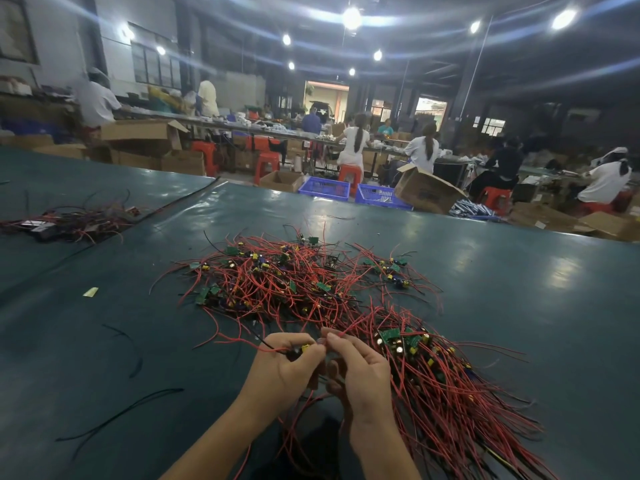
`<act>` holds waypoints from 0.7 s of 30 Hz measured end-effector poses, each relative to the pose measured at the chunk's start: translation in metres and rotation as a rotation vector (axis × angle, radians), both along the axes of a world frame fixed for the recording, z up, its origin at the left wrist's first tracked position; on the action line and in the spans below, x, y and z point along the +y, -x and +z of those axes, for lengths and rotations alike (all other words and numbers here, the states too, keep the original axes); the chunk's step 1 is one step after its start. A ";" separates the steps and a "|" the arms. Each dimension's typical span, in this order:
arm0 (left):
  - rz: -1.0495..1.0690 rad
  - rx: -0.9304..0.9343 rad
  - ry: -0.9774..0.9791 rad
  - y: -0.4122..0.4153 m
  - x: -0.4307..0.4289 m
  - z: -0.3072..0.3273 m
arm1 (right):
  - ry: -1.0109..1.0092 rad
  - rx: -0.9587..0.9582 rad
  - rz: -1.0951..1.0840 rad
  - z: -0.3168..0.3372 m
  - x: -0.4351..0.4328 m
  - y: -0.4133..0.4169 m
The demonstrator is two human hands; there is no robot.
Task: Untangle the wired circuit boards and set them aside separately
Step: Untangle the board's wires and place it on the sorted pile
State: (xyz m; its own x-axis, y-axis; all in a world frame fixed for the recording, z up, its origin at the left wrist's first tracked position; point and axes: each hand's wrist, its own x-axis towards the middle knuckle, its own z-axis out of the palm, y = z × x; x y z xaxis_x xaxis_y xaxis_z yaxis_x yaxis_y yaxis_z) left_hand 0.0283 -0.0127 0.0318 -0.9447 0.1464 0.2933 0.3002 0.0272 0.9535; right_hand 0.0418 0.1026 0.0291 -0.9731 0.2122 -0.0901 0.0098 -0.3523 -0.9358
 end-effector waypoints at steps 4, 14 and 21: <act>-0.048 -0.055 -0.019 -0.004 0.002 0.004 | 0.056 -0.046 -0.072 -0.001 0.007 0.004; -0.044 -0.231 -0.106 0.000 0.004 0.007 | 0.055 0.028 -0.213 -0.002 0.020 0.008; -0.126 -0.320 -0.174 -0.001 0.001 0.005 | -0.211 0.092 0.106 -0.006 -0.008 0.001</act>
